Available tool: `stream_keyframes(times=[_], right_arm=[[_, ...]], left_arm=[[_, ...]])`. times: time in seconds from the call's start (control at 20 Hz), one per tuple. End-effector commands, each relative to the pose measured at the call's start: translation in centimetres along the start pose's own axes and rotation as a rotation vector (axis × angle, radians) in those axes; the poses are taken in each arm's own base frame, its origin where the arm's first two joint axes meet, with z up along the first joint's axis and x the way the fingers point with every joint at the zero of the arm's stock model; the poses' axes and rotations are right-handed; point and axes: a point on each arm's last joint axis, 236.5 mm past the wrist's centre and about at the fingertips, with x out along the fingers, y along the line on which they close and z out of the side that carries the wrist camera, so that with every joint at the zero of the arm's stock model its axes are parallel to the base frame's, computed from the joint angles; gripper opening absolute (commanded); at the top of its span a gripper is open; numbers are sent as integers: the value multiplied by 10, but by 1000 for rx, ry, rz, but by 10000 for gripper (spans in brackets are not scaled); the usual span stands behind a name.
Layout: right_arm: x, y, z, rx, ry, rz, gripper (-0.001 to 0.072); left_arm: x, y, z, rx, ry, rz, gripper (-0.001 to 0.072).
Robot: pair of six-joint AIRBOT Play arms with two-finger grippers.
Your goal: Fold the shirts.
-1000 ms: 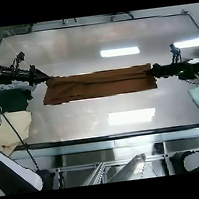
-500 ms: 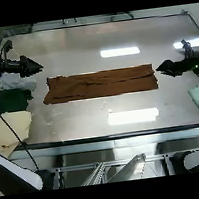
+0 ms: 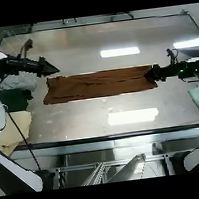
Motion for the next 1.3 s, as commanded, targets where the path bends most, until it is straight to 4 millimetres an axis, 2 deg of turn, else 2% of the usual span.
stream_keyframes(times=[0.0,0.2,0.35,0.5,0.6,0.65,0.75,0.8,0.85,0.95,1.1,1.2,1.25], right_arm=[[14,19,-3,-13,9,60,26],[2,29,-10,-25,43,104,26],[-13,41,-6,-53,28,117,26],[-36,60,2,-96,-6,125,26],[-50,79,0,-131,-4,146,25],[-57,92,-1,-152,-8,160,25],[-67,120,2,-190,-35,194,25],[-73,133,4,-202,-53,209,25],[-79,146,5,-203,-69,226,25],[-82,170,0,-223,-70,240,25],[-60,221,-10,-272,-82,236,25],[-28,263,-28,-299,-79,242,25],[-7,288,-43,-308,-63,253,25]], left_arm=[[74,-20,-3,74,52,31,6],[169,-32,-8,143,50,117,7],[219,-35,-29,164,96,145,8],[243,-41,-43,140,164,119,7],[239,-56,-35,161,165,92,7],[229,-69,-23,181,140,71,7],[182,-112,9,247,40,4,9],[145,-128,23,276,-17,-9,10],[109,-134,31,280,-58,2,12],[26,-137,33,270,-116,26,13],[-87,-134,23,243,-227,90,13],[-143,-124,14,203,-310,140,13],[-164,-117,7,179,-341,160,14]])
